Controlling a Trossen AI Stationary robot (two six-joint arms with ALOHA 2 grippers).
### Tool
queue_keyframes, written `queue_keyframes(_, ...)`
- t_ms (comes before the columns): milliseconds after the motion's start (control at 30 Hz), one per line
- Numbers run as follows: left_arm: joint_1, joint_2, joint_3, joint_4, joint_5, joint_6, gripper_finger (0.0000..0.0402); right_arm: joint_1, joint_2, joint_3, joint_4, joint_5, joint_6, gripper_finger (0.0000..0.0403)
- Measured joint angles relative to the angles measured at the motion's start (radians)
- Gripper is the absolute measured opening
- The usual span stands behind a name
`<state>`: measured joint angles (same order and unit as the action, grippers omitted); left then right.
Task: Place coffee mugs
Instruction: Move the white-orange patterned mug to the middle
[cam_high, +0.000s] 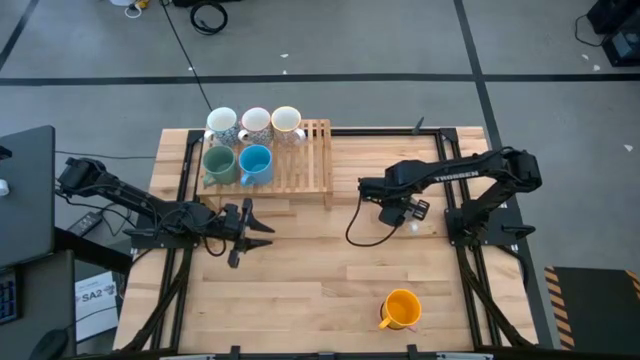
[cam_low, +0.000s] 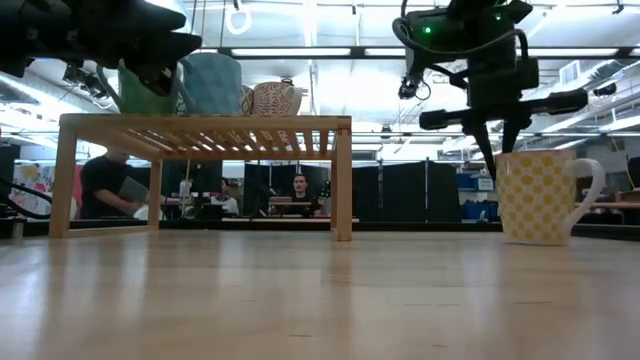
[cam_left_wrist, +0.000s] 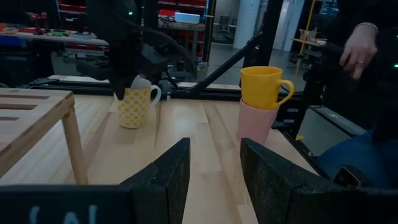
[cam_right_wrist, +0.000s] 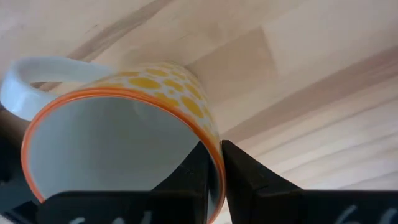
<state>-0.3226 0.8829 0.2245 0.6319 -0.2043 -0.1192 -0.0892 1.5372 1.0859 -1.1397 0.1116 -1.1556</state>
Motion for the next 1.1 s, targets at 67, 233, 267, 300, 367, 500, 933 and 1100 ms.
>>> queue_keyframes(67,0.000,0.000,0.000,0.000,-0.011,0.000,0.0148,0.005,0.000,0.000,0.039,0.000,0.000,0.0039)
queue_keyframes(233,0.000,0.000,0.000,0.000,-0.013,0.000,0.0148,0.013,-0.001,0.000,0.089,0.000,0.001,0.0043)
queue_keyframes(267,0.000,0.000,0.000,0.000,-0.013,0.000,0.0148,0.013,-0.001,0.000,0.096,0.000,0.000,0.0045)
queue_keyframes(300,0.000,0.000,0.000,0.000,-0.013,0.000,0.0148,0.013,-0.001,0.000,0.098,0.000,0.000,0.0047)
queue_keyframes(367,0.000,0.000,0.000,0.000,-0.013,0.000,0.0148,0.013,-0.001,0.000,0.099,0.000,0.007,0.0050)
queue_keyframes(500,0.000,0.000,0.000,0.000,-0.013,0.000,0.0148,0.013,-0.001,0.000,0.108,0.000,0.052,0.0052)
queue_keyframes(933,0.000,0.000,0.000,0.000,-0.013,0.000,0.0148,0.013,-0.002,0.000,0.136,0.000,0.087,0.0073)
queue_keyframes(1100,0.000,0.000,0.000,0.000,-0.013,-0.001,0.0148,0.013,-0.002,0.000,0.145,0.000,0.102,0.0095)
